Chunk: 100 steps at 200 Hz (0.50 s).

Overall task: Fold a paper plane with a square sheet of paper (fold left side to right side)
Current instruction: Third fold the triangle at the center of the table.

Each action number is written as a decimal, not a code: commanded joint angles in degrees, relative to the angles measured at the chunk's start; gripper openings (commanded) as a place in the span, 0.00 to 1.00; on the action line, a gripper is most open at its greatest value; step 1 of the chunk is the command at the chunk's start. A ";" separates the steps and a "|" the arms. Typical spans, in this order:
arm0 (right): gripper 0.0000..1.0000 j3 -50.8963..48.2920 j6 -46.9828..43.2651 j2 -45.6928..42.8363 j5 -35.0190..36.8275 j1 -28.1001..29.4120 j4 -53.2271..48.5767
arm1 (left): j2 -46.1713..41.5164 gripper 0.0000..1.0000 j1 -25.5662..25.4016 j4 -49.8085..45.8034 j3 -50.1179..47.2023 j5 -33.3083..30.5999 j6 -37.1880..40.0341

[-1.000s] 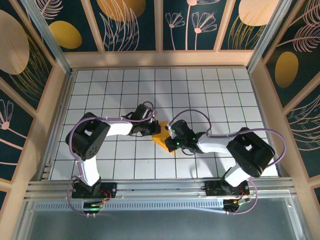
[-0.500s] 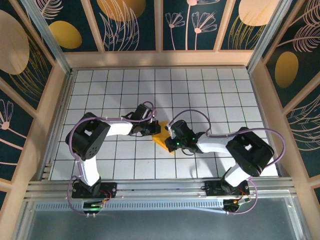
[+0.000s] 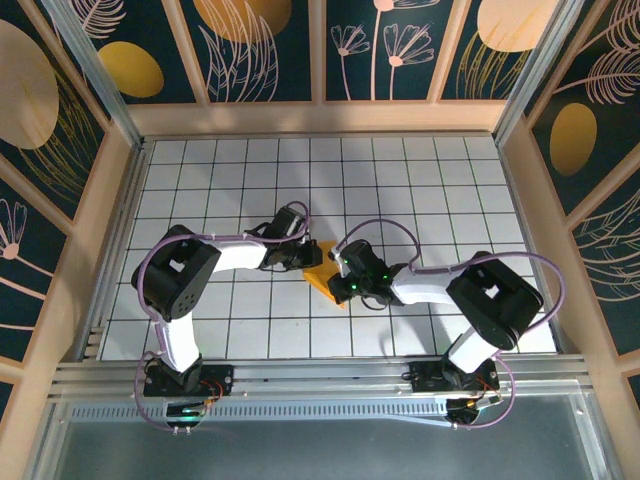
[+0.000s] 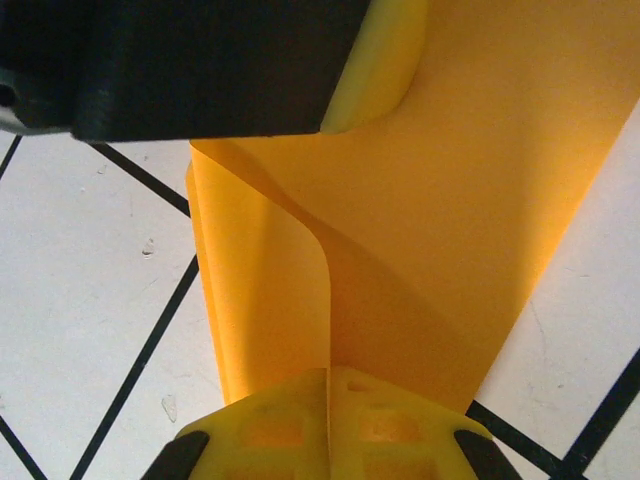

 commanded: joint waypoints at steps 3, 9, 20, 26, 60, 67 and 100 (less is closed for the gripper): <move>0.00 -0.64 0.16 2.53 -0.28 -0.41 -3.91 | -4.52 0.14 0.85 -2.84 1.13 -3.26 -0.57; 0.00 -0.54 0.18 2.62 -0.37 -0.47 -3.89 | -5.63 0.14 0.92 -2.58 0.97 -3.58 -0.76; 0.00 -0.40 0.16 2.71 -0.63 -0.42 -3.88 | -7.98 0.14 1.12 -1.80 -0.43 -4.21 -1.27; 0.00 -0.31 0.28 2.79 -0.75 -0.43 -3.82 | -9.28 0.14 1.25 -1.45 -1.44 -4.57 -1.56; 0.00 -0.29 0.22 2.78 -1.86 -0.42 -3.22 | -16.86 0.12 1.10 2.70 -9.09 -3.12 -3.44; 0.01 -0.35 0.22 2.80 -1.99 -0.46 -3.14 | -17.95 0.11 1.04 3.75 -10.91 -2.15 -3.96; 0.02 -0.35 0.22 3.18 -2.17 -0.42 -2.94 | -20.73 0.11 -0.38 7.36 -16.77 0.49 -6.68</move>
